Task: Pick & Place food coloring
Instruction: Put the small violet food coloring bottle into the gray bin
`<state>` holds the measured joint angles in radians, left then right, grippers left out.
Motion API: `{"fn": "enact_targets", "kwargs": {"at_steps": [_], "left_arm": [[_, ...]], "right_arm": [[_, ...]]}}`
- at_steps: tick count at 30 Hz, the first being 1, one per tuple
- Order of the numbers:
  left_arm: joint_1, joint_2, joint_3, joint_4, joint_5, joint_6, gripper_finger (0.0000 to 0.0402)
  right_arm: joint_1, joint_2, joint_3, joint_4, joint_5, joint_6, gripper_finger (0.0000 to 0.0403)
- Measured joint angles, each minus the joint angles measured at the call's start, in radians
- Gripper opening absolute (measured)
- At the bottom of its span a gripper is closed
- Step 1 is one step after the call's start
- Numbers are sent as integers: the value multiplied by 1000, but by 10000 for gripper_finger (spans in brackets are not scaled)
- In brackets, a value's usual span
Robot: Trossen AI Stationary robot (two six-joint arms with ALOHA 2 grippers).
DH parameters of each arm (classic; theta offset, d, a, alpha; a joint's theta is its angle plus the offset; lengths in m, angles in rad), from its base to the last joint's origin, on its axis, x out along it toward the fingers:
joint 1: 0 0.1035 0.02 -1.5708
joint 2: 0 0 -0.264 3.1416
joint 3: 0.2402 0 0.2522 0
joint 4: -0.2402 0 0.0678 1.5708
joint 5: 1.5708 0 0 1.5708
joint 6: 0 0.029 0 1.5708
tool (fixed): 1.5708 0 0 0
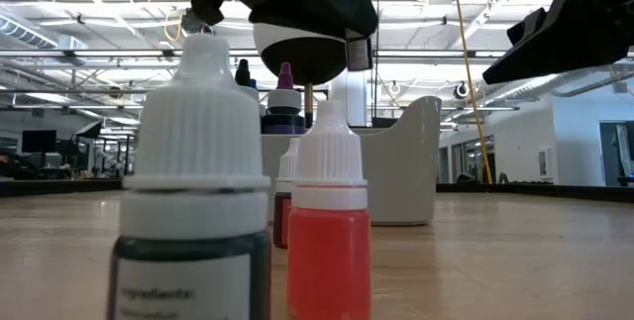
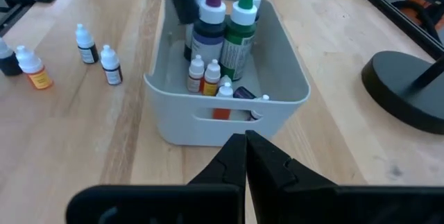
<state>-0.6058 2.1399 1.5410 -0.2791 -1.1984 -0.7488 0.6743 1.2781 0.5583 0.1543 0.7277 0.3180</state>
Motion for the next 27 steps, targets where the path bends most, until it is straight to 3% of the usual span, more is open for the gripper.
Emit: {"fn": "enact_targets", "kwargs": {"at_steps": [3, 8, 13, 20, 25, 27], "left_arm": [[24, -3, 1, 0, 1, 26, 67], [84, -3, 1, 7, 126, 118, 67], [125, -55, 1, 51, 356, 457, 67], [226, -260, 1, -87, 893, 1023, 67], [392, -350, 2, -168, 1391, 1128, 64], [463, -348, 2, -167, 1505, 1119, 63]], "right_arm": [[0, 0, 0, -1, 0, -2, 0], [0, 0, 0, 0, 0, -16, 0], [0, 0, 0, 0, 0, -16, 0], [-3, 0, 0, -1, -47, -26, 0], [-11, 0, 2, 0, -54, -28, 0], [-18, 0, 2, 3, -54, -28, 0]]}}
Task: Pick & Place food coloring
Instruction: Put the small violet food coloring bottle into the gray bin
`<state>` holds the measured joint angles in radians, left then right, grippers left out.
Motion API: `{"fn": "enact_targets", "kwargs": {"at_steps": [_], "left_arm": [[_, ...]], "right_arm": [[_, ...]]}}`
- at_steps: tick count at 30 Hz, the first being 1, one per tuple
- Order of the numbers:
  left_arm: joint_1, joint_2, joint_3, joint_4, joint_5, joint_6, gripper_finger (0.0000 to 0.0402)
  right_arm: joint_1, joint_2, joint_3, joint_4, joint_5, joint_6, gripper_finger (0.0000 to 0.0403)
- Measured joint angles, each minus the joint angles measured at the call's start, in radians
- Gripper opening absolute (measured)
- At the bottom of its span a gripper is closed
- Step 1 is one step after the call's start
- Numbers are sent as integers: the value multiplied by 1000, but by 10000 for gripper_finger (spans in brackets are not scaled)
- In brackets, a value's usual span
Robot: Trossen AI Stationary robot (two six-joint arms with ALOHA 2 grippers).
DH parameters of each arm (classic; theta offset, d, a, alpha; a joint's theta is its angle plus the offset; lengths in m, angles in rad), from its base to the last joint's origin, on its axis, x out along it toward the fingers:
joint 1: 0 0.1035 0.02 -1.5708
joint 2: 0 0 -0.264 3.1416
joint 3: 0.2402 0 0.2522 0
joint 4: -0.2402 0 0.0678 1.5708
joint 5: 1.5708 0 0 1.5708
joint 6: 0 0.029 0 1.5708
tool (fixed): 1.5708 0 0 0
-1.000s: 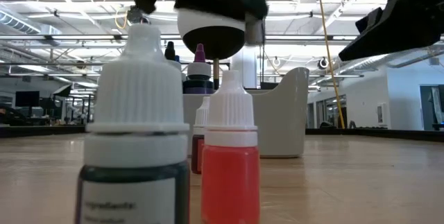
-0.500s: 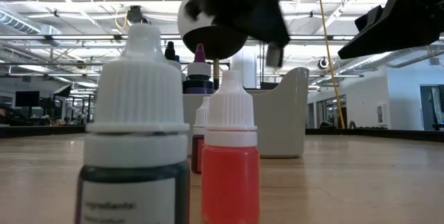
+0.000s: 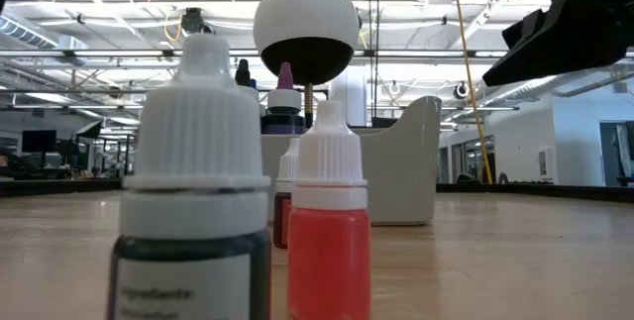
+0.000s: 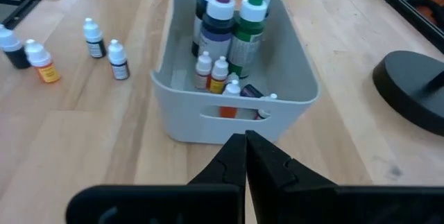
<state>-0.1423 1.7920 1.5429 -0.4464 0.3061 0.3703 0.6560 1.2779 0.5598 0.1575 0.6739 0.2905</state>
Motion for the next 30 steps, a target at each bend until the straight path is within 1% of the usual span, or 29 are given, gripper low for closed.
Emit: {"fn": "enact_targets", "kwargs": {"at_steps": [3, 5, 9, 15, 20, 26, 28, 30], "left_arm": [[82, 46, 1, -2, 97, 3, 63], [110, 85, 0, -23, 125, 23, 63], [120, 131, -1, -20, 131, 97, 63], [105, 150, -1, -34, 132, 235, 63], [122, 157, 0, -24, 131, 349, 63], [150, 169, 0, -23, 152, 419, 72], [155, 185, 0, -9, 178, 431, 68], [157, 194, -2, -29, 195, 434, 63]], "right_arm": [[-11, 0, 0, 0, 0, 4, 0], [-17, 0, 0, -1, 0, 6, 0], [-22, 0, 0, -4, -2, 7, 0], [-34, 0, 0, 24, -76, -24, 0], [-58, 0, 0, 78, -77, -42, 0], [-81, 0, 0, 131, -76, -58, 0], [-87, 0, 0, 130, -74, -60, 0], [-94, 0, 0, 130, -74, -60, 0]]}}
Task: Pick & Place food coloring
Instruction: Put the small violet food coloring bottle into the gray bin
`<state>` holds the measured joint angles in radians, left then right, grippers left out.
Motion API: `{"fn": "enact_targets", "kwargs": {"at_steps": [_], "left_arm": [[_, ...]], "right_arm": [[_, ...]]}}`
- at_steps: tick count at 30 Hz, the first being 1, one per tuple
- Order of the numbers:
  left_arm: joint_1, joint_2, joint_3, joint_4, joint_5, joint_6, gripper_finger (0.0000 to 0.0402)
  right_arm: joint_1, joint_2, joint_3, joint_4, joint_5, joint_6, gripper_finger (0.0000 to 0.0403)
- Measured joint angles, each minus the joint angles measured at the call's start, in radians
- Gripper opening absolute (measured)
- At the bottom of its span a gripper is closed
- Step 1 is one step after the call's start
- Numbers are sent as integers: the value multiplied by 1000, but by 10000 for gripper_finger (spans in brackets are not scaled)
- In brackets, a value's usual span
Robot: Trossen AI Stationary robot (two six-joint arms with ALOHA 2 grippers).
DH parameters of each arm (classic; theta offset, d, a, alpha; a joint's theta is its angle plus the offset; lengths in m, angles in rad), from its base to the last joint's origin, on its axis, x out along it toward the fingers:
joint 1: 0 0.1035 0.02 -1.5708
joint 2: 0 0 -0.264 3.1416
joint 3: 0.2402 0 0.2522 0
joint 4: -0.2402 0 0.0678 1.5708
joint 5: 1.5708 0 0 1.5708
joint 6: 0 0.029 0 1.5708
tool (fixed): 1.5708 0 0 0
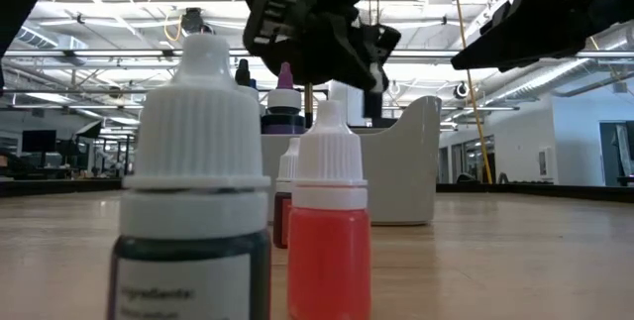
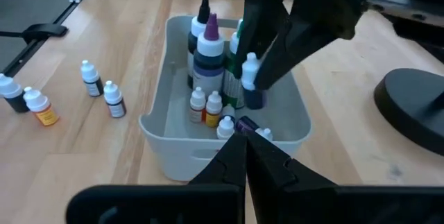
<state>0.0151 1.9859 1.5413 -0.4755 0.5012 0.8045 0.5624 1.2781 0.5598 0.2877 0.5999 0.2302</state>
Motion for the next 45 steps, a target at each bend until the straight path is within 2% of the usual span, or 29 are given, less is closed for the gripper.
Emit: {"fn": "enact_targets", "kwargs": {"at_steps": [3, 10, 23, 45], "left_arm": [[1, 15, 1, 15, -3, 4, 63], [-24, 56, 1, -11, -86, 11, 63], [-47, 50, 1, -32, -162, 39, 65], [-31, 83, 2, -43, -136, 20, 67]], "right_arm": [[-5, 0, 0, -2, 0, 0, 0], [-5, 0, 0, -9, 0, 16, 0], [-5, 0, 0, -8, 0, 16, 0], [-5, 0, 0, -7, 0, 18, 0]]}}
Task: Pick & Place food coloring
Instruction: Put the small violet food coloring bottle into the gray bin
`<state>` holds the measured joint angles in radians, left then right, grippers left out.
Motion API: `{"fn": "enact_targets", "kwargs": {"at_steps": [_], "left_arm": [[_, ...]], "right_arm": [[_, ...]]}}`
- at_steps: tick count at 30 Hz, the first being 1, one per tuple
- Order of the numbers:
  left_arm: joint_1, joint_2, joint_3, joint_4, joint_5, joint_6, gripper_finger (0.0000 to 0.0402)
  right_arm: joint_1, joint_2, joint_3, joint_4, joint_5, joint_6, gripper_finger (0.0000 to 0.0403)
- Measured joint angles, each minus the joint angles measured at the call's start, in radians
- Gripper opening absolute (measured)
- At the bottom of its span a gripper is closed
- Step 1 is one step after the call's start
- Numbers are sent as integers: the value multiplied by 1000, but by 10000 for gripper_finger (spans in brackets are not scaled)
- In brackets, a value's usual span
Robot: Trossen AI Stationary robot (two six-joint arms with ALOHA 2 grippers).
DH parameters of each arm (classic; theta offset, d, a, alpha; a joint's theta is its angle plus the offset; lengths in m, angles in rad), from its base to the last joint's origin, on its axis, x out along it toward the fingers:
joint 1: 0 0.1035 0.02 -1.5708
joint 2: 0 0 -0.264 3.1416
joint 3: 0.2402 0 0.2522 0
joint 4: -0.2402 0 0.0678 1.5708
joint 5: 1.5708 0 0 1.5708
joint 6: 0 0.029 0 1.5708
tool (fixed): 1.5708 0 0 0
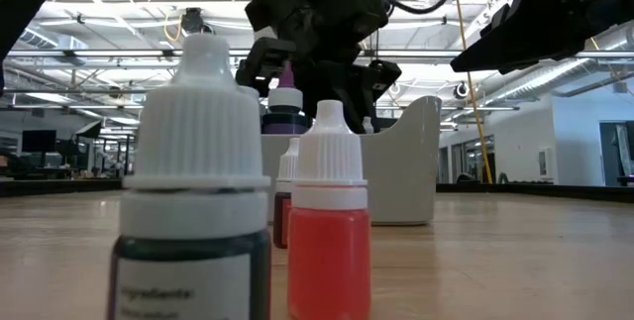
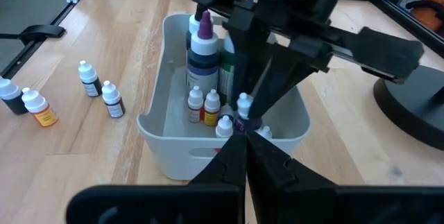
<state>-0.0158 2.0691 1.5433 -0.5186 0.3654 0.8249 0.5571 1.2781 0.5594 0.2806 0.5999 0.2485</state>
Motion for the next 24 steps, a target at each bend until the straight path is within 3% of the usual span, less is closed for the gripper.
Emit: {"fn": "enact_targets", "kwargs": {"at_steps": [14, 24], "left_arm": [[-6, 5, 0, -2, -70, -61, 69], [-6, 5, 0, 2, -71, -113, 123]], "right_arm": [[0, 0, 0, 7, 0, 0, 0], [0, 0, 0, 7, 0, 0, 0]]}}
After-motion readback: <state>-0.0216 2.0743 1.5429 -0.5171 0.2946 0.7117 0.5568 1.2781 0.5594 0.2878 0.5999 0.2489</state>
